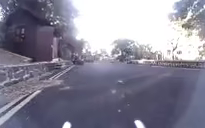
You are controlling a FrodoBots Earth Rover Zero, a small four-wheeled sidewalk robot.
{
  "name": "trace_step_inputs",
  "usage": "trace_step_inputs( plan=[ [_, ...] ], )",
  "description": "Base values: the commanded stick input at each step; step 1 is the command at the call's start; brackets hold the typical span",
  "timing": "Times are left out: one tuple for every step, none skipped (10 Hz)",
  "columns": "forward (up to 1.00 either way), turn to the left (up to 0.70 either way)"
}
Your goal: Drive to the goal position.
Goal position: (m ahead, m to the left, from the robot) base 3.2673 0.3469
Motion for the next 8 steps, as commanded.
trace_step_inputs(
  plan=[
    [0.50, 0.00],
    [0.50, 0.00],
    [0.50, 0.00],
    [0.50, 0.00],
    [0.50, 0.00],
    [0.50, 0.00],
    [0.50, 0.00],
    [0.50, 0.00]
  ],
)
